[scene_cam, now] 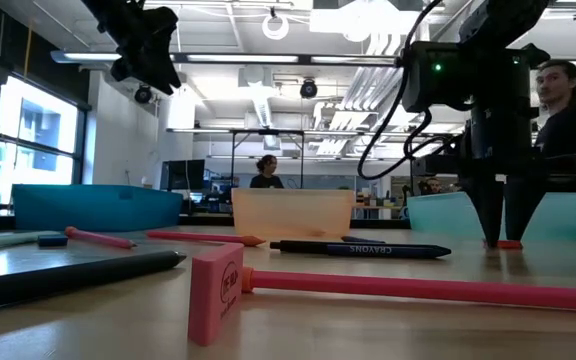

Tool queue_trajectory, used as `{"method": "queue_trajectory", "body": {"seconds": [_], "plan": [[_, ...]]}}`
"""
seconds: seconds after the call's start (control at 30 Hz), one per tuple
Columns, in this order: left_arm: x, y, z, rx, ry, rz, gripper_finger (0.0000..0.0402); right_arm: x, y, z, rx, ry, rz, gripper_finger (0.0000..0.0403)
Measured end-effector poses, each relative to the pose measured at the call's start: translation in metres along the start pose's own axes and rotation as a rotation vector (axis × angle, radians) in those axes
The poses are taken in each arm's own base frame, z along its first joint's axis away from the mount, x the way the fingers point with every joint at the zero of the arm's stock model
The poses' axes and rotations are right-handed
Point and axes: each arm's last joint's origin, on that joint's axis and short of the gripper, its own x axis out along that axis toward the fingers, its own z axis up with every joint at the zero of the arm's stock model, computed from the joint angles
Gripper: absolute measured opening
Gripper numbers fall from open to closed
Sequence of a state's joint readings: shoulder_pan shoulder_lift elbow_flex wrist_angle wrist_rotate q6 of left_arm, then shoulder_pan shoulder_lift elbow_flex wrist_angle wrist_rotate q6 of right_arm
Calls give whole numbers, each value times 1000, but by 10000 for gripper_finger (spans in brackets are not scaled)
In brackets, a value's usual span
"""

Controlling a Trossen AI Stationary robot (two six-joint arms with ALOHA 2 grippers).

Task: Sort crayons/erasers/pens/pencils in bins
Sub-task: Put the orange eraser into the green bin

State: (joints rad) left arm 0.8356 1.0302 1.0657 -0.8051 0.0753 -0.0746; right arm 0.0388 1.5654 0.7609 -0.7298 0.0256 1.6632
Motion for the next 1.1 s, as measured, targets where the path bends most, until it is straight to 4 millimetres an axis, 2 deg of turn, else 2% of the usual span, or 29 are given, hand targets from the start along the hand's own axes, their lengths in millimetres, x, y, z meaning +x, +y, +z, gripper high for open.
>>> {"method": "queue_trajectory", "body": {"seconds": [0.23,0.43,0.67,0.9,1.1], "plan": [[0,0,0,0,2,0,142,-20,13,0,-102,-61,63,59],[0,0,0,0,3,0,142,-44,15,5,-138,-175,129,59],[0,0,0,0,2,0,142,-78,-3,22,-108,-327,177,59],[0,0,0,-1,0,0,142,-107,-31,54,-73,-439,193,59],[0,0,0,-26,0,-3,142,-121,-51,85,-68,-505,162,59]]}}
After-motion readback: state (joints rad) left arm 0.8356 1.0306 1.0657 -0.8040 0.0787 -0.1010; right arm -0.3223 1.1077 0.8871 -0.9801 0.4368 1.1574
